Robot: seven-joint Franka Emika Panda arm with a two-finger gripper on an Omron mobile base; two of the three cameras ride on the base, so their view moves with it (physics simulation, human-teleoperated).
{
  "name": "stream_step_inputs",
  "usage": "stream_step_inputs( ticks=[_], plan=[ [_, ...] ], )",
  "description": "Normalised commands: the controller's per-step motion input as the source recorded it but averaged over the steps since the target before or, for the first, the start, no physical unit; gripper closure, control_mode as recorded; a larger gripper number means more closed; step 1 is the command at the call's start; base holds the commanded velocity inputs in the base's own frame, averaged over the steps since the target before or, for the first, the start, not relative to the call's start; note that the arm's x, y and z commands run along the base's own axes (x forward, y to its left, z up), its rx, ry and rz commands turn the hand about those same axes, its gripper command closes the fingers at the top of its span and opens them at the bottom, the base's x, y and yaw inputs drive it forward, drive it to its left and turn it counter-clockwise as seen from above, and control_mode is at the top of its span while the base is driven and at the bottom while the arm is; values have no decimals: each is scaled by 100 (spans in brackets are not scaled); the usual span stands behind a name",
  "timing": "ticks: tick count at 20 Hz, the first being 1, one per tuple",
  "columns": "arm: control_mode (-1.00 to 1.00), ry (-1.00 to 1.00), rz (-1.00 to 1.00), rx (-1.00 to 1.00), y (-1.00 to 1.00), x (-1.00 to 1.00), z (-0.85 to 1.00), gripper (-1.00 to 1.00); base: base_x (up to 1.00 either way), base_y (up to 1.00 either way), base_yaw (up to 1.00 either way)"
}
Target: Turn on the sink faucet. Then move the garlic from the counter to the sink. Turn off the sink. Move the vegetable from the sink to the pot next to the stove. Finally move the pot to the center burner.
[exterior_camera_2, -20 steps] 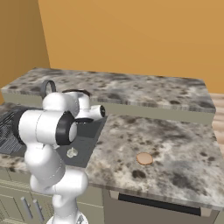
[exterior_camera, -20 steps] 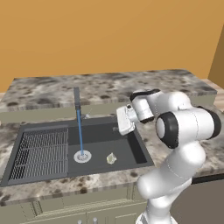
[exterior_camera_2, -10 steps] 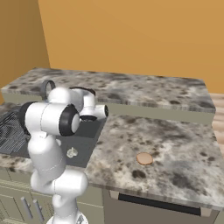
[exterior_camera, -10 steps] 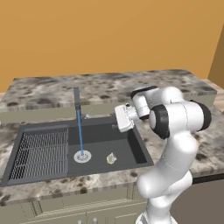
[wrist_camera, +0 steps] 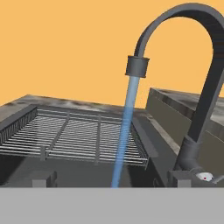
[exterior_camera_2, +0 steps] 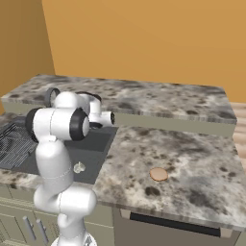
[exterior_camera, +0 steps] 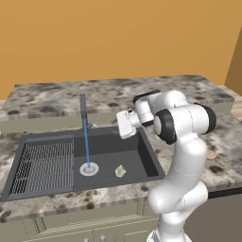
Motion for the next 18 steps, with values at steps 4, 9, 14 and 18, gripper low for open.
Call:
stream_step_inputs(
  ticks=[4, 9, 14, 18],
  plan=[
    [-100, 4, 0, 1, 9, 36, 0, -100, 0, 0, 0],
    [-100, 5, -1, 3, 2, 40, -1, -100, 0, 0, 0],
    [-100, 4, -1, 3, 7, 41, -3, -100, 0, 0, 0],
    [-100, 3, 0, 1, 14, 33, -14, -100, 0, 0, 0]
  ],
)
